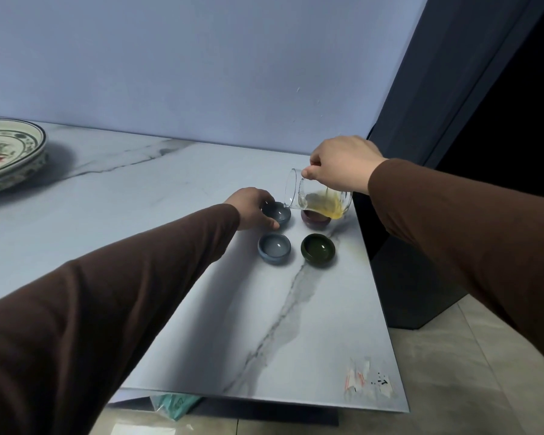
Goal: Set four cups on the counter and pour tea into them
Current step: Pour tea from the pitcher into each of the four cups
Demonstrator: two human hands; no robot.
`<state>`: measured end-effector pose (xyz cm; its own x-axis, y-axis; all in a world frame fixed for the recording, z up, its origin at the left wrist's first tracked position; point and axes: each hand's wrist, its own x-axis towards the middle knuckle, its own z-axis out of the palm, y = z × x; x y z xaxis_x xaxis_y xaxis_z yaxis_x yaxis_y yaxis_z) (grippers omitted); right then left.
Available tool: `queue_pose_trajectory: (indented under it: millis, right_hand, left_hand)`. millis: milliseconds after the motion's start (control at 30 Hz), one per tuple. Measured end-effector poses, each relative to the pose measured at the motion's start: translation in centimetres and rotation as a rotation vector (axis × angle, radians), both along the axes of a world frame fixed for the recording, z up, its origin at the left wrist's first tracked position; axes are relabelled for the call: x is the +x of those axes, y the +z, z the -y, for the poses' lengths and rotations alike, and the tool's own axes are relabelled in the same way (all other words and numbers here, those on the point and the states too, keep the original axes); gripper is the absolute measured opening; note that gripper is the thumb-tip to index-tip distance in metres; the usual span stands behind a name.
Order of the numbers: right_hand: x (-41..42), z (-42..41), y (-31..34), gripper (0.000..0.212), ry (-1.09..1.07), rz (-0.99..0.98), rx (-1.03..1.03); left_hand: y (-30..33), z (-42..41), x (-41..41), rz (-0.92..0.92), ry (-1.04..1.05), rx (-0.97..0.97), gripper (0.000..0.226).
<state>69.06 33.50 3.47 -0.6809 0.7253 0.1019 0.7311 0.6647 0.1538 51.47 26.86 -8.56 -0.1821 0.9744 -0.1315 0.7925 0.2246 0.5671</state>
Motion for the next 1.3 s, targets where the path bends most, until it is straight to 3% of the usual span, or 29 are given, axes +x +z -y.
queue_pose_trajectory:
  millis: [667, 1300]
  right_hand:
    - [-1.7, 1.0, 1.4, 0.038, 0.06, 0.071, 0.078]
    - [-2.2, 1.1, 1.7, 0.036, 0.067, 0.081, 0.123]
  left_hand:
    - [-0.3, -0.2, -0.2, 0.007, 0.003, 0.013, 0.055]
    - [-0.3, -0.4, -0.3, -0.026, -0.001, 0.004, 0.064]
